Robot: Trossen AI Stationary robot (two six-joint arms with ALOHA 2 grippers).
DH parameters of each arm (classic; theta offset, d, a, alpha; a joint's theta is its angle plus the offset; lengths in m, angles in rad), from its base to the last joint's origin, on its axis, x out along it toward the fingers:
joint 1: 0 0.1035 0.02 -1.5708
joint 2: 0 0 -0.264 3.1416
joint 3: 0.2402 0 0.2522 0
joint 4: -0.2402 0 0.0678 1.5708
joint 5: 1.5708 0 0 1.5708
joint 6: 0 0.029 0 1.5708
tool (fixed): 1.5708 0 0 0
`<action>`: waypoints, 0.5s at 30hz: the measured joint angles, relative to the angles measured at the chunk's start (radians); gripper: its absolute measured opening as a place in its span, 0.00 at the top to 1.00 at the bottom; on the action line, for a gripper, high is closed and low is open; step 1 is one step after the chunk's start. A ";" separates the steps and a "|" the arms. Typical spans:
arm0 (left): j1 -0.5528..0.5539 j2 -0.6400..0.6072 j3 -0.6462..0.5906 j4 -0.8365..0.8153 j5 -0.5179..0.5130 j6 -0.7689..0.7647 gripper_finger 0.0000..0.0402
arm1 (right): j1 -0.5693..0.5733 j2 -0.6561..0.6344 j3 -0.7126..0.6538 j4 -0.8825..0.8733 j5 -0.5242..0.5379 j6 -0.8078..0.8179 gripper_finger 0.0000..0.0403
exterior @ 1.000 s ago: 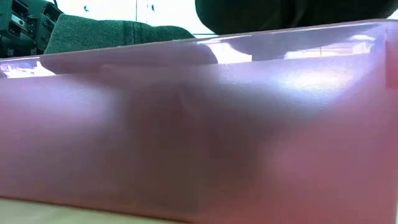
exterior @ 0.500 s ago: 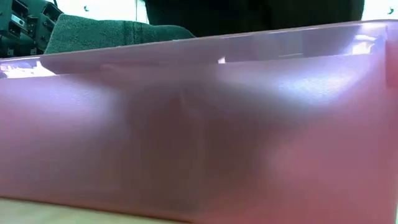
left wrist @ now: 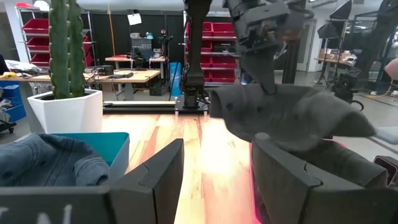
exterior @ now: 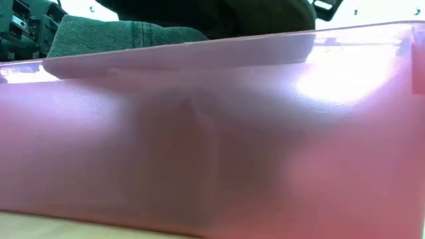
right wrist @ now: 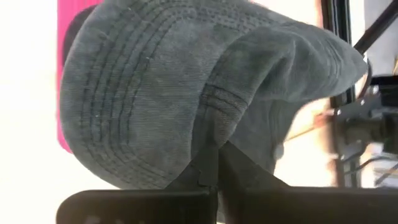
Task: Pick & Place hat
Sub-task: Put the black cap into the pink bin
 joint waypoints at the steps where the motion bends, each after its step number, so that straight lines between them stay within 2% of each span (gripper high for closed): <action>1: 0.000 0.000 0.000 0.000 0.000 0.000 0.52 | -0.003 0.007 0.000 0.012 -0.001 -0.023 1.00; 8: 0.000 0.000 0.000 0.000 0.000 0.000 0.52 | -0.027 0.052 0.000 0.116 -0.060 -0.098 1.00; 15: 0.000 0.000 0.000 0.000 0.000 0.000 0.52 | -0.054 0.166 0.000 0.184 -0.084 -0.158 1.00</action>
